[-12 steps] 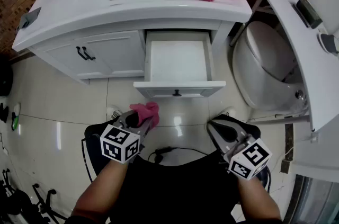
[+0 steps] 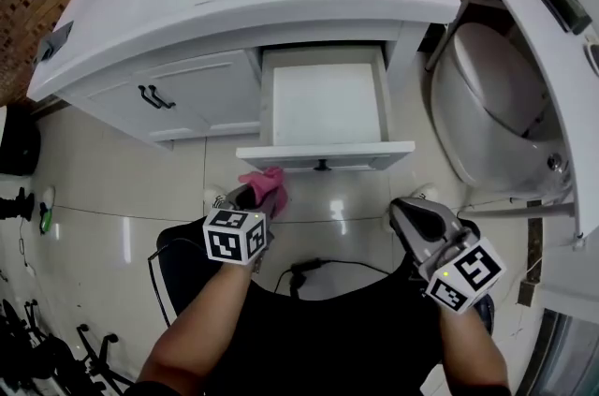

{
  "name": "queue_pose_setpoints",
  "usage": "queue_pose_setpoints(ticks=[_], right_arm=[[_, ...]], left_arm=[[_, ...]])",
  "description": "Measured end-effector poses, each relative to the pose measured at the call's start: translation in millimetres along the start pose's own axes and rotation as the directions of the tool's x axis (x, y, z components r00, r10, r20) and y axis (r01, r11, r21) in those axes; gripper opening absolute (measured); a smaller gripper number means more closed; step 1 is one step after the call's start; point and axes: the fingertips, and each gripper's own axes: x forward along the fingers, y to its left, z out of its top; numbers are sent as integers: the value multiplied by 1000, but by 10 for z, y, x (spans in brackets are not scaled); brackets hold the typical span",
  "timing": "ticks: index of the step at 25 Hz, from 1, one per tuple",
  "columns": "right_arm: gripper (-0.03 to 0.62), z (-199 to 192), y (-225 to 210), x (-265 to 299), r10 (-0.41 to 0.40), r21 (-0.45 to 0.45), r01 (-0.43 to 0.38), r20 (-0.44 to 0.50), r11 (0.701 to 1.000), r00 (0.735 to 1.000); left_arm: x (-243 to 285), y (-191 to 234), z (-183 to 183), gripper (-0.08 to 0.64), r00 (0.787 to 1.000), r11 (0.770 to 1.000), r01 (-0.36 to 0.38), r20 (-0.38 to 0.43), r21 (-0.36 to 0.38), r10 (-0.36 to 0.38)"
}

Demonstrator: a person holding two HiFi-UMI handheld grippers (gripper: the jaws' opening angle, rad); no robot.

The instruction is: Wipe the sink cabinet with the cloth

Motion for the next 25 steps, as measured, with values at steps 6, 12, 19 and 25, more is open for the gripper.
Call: queue_pose_setpoints(ticks=[6,12,19,25], right_arm=[[6,4,-73,-38,-2,22,2,26,1000,1000],[6,-41,-58,-91,9,16,-10,20,1000,1000],[6,-43,-106,-143,2,24,-3,31,1000,1000],[6,16,-107,-146,3,32,-5,48,999,999]], left_arm=[[103,-32,40,110,999,999,-38,15,10,38],[181,-93,39,110,999,999,-37,4,-7,37],[417,-412,-53,110,998,1000,28,-48,-4,-28],[659,-807,-149,109,991,994,102,-93,40,-98]])
